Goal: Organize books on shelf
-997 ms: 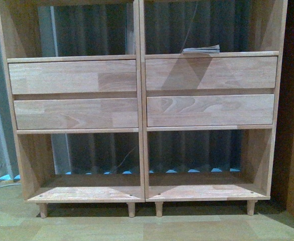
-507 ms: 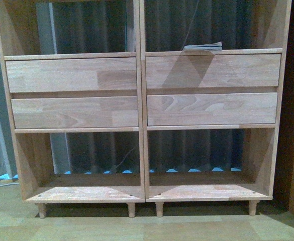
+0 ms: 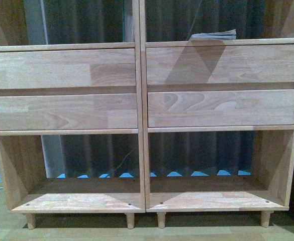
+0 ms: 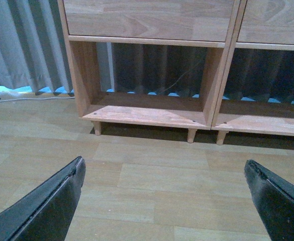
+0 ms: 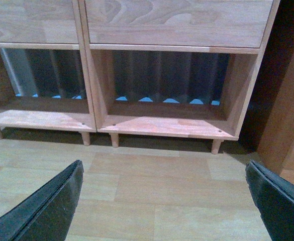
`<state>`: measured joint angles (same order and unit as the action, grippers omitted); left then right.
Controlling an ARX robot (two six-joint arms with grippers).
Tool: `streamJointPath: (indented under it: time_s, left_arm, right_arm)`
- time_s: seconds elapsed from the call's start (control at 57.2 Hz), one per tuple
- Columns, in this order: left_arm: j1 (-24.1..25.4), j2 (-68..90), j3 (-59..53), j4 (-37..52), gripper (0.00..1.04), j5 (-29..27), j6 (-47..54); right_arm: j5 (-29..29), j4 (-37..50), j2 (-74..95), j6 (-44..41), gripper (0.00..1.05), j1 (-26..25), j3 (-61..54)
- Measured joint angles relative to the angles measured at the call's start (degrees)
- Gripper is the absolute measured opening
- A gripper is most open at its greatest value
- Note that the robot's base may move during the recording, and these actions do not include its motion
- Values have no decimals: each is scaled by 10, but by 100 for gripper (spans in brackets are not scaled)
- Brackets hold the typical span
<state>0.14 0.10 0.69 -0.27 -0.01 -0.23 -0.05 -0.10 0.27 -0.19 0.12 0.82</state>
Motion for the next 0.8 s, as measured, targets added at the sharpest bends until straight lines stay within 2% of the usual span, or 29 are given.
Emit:
streamJointPath:
  time_s: [0.805]
  left_arm:
    - [0,0,0,0,97,0,0]
  right_arm:
    - [0,0,0,0,98,0,0]
